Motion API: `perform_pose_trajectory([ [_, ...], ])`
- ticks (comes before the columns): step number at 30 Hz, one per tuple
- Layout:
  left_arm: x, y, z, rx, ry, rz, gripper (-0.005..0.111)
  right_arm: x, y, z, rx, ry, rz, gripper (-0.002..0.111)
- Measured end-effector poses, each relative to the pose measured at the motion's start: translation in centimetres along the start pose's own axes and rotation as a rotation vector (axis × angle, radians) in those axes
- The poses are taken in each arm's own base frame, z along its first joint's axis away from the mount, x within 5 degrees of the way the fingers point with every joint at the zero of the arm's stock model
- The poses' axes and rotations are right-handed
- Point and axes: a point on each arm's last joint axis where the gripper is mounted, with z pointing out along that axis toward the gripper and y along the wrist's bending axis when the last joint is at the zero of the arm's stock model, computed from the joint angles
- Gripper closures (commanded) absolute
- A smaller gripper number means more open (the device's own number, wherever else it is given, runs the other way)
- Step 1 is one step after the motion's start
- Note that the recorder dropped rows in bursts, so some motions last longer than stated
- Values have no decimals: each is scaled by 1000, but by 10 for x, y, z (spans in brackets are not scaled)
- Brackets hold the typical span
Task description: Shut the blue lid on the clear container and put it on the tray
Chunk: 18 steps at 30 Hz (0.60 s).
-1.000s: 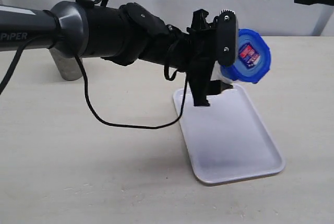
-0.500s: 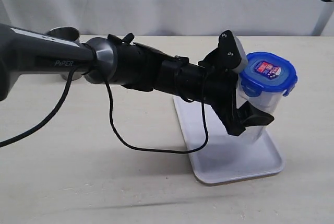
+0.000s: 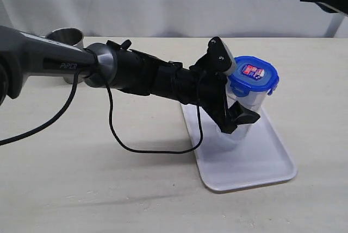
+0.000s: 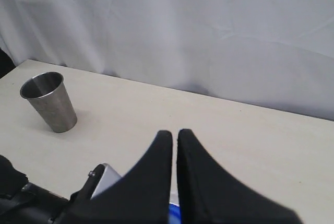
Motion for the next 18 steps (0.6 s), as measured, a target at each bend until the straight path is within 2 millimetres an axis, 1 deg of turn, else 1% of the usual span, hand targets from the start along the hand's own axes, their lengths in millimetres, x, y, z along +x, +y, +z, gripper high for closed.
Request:
perform_pose_trajectory([
  [4, 6, 4, 0, 1, 3, -10, 107, 3, 3, 1, -40, 26, 2, 104],
  [8, 16, 7, 2, 1, 14, -36, 107, 7, 5, 5, -84, 64, 8, 104],
  [12, 17, 8, 2, -2, 11, -44, 107, 14, 5, 12, -120, 114, 18, 104],
  [18, 17, 7, 3, 10, 4, -44, 107, 34, 5, 28, -223, 260, 20, 104],
])
